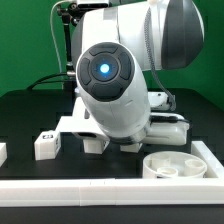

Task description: Assemble stool

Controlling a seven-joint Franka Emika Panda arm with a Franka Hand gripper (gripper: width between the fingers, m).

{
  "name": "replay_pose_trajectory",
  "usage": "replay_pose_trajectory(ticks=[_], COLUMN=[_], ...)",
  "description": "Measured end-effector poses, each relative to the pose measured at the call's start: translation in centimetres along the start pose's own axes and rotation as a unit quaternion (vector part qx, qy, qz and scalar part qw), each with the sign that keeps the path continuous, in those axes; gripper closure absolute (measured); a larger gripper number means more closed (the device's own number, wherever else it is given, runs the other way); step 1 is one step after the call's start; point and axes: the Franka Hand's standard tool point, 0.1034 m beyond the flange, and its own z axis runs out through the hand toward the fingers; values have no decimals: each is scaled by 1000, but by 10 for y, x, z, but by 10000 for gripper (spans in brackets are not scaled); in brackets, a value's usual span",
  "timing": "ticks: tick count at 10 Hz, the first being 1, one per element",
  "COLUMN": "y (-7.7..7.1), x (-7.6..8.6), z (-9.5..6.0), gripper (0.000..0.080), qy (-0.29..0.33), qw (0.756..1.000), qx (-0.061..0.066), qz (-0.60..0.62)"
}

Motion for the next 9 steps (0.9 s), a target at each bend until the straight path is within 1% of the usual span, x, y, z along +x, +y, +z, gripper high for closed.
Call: replay_pose_trajectory(ticks=[1,2,5,6,7,9], y=[0,-1,-1,-3,-6,-9], x=[0,0,-1,-4,-11,-37], z=[1,1,0,-6,-15,-43], gripper=[362,463,463,463,463,462], qy=[1,1,0,3,3,-2], qw=[1000,1000,1000,1000,1000,999], qx=[-1,-1,-1,-1,-2,-3], qz=[-2,-6,-14,-22,-27,-35])
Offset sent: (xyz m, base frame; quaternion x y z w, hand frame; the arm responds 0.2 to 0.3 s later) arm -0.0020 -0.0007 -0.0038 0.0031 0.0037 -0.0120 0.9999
